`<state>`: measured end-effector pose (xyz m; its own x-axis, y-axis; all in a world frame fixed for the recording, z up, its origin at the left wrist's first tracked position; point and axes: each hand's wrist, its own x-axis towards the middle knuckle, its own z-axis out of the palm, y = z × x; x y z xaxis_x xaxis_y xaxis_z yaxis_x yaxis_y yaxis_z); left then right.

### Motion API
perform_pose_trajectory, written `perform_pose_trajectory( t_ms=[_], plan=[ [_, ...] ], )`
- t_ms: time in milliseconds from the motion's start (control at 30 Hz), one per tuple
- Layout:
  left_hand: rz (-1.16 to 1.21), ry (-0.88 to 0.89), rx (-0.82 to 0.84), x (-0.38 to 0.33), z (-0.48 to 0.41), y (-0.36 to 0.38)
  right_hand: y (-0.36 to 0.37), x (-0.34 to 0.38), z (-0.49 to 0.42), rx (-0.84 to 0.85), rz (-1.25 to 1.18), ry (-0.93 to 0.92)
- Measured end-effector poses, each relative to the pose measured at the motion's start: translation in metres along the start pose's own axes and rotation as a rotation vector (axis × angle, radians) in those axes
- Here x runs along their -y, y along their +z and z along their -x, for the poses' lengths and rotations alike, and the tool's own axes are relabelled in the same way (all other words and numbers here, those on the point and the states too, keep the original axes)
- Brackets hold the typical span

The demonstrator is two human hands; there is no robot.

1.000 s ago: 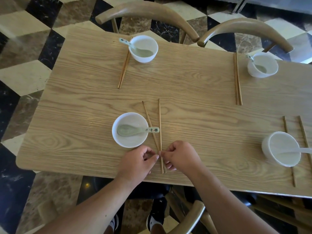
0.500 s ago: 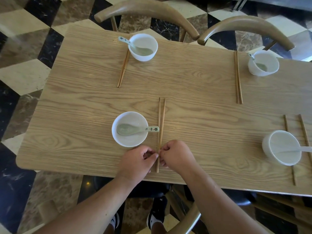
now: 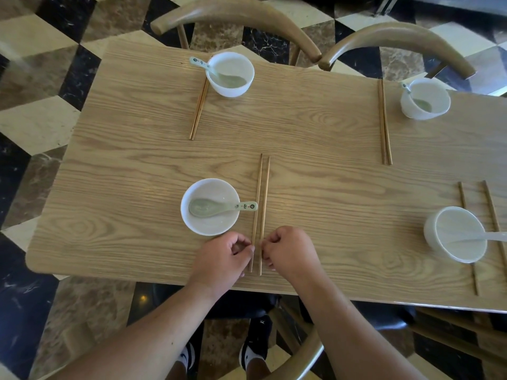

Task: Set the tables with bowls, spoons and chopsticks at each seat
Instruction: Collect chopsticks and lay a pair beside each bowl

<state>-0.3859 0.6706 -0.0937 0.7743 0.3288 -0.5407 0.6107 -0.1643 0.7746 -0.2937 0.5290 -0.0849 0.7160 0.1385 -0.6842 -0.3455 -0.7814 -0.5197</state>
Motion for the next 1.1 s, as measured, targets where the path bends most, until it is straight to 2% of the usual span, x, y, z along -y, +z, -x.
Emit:
perform_pose_trajectory(
  t_ms=[167, 433, 667, 1100],
  plan=[
    [-0.017, -0.007, -0.010, 0.004, -0.002, 0.001, 0.004, 0.003, -0.005, 0.028, -0.038, 0.019],
    [-0.073, -0.024, -0.034, 0.003, -0.005, 0.005, -0.012, 0.002, -0.005, 0.202, -0.330, 0.074],
    [-0.069, -0.037, -0.031, -0.001, -0.003, 0.003, -0.021, 0.004, -0.011, 0.320, -0.293, 0.073],
    [-0.095, -0.009, -0.028, 0.001, -0.005, 0.004, -0.021, 0.007, -0.015, 0.331, -0.304, 0.101]
  ],
)
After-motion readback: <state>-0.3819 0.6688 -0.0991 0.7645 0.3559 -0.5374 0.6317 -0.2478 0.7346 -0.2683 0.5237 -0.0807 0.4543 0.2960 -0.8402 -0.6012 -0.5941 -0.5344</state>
